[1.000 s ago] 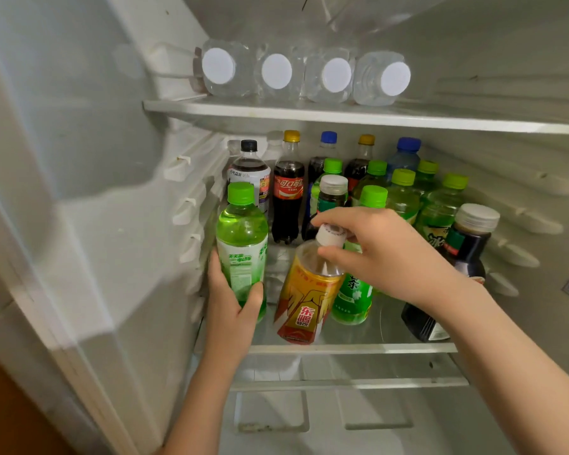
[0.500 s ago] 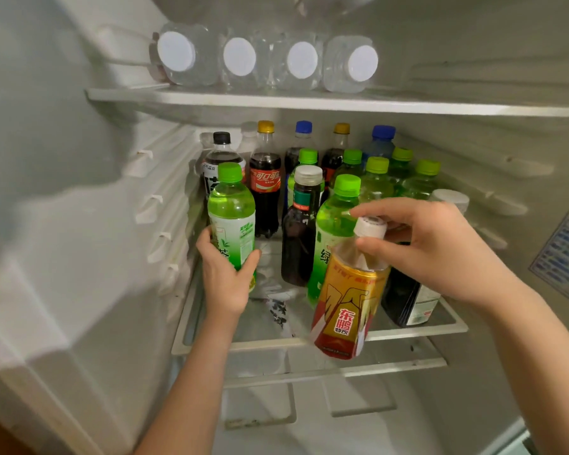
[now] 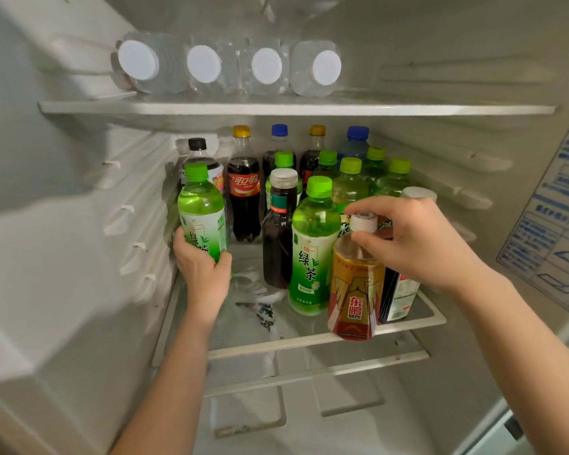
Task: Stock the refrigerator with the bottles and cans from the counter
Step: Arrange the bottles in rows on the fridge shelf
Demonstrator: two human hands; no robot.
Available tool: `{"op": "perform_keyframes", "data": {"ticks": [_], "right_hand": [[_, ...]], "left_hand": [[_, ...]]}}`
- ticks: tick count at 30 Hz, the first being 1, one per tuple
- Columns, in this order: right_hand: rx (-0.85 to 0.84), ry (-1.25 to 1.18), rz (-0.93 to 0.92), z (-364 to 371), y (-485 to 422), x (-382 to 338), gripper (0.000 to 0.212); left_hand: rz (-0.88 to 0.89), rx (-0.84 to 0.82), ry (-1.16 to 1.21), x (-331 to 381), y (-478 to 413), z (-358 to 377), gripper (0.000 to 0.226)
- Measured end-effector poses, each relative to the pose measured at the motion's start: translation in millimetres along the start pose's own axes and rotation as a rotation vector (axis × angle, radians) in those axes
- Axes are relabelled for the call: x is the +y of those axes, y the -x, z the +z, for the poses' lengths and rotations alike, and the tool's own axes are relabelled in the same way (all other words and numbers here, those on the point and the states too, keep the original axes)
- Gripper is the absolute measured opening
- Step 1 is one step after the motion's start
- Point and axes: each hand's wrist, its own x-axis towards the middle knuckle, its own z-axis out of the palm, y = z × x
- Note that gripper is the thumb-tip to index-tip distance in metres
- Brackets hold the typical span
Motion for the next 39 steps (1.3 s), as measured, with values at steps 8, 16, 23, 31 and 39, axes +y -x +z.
{"op": "perform_keyframes", "data": {"ticks": [8,16,23,31,39], "right_hand": [[0.058,-0.094,0.079,5.0,-4.1,11.3,0.032],[0.086,-0.152,0.105,7.5,-4.7,10.4,0.03],[0.073,-0.137,0.112,6.0,-4.0,9.4,0.03],[0.081,-0.135,0.102,8.8,-3.2,11.0,0.029],[0.022,-0.107,0.087,3.8,-5.6,10.4,0.026]], "left_hand": [[0.04,0.052,-0.003,-1.3,-10.0,6.5,0.08],[0.049,0.067,-0.038,0.5,-19.6,10.4,0.079],[0.036,0.106,-0.082,2.3,-22.6,15.9,0.078],[0.019,0.146,-0.135,1.7,-18.8,16.9,0.079],[-0.082,0.092,-0.052,14.9,-5.8,4.5,0.078]]}}
